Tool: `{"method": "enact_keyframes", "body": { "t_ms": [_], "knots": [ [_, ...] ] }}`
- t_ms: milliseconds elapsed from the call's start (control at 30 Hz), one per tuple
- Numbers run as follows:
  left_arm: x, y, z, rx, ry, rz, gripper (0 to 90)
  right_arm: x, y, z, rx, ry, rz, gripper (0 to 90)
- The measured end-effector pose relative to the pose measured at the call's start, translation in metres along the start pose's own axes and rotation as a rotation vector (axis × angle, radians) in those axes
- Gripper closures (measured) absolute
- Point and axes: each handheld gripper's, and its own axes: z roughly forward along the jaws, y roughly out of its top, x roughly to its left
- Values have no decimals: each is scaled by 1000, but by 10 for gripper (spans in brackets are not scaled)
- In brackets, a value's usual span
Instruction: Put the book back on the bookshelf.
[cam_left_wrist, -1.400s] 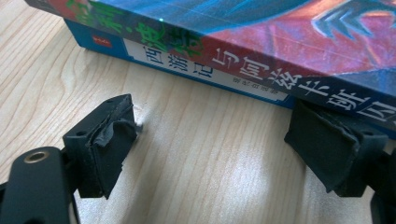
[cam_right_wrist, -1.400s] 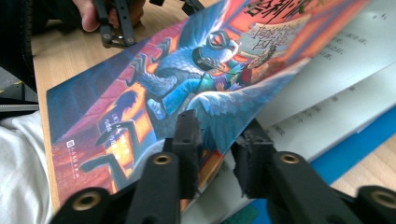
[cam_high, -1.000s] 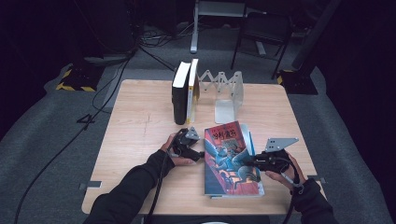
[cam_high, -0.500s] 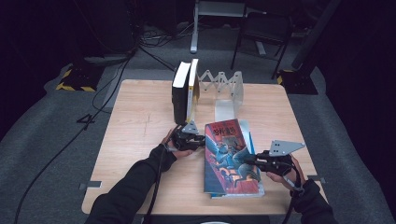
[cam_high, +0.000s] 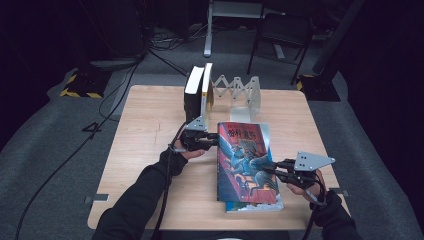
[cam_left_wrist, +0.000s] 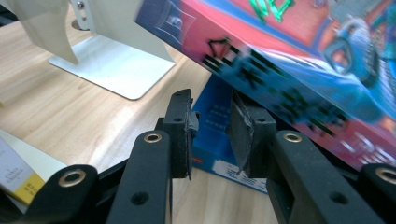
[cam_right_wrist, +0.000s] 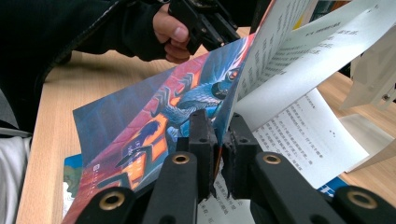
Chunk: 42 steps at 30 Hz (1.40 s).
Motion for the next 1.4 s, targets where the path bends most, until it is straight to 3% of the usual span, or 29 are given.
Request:
{"method": "enact_keyframes", "body": {
  "t_ms": [133,233,367,467,600,700,767,900,1067,1267,1400],
  "knots": [
    [-3,4,-2,-10,-1,19,715,-2,-1,-2,-2,8,17,794],
    [-5,7,-5,-32,-24,26,737,-4,-2,-4,-10,28,30,729],
    [-11,12,-7,-46,-25,62,747,-4,3,0,29,38,29,643],
    [-11,13,-8,-59,-52,60,746,-11,3,3,28,66,98,550],
    [-13,16,-11,-73,-54,75,748,-15,3,12,82,37,126,547],
    [-13,16,-12,-70,-47,79,748,-18,0,18,123,-17,146,686],
    [-13,16,-13,-66,-49,80,747,-18,-4,17,103,-27,147,772],
    [-11,16,-16,-63,-23,72,726,-12,-6,12,55,-36,126,850],
    [-8,17,-16,-65,-14,47,709,-5,-2,2,-18,-102,61,879],
    [-3,17,-6,-80,-5,9,690,-1,-1,1,-42,-113,35,879],
    [-6,20,-4,-72,7,22,680,1,-1,0,-40,-125,15,877]
  ]
}}
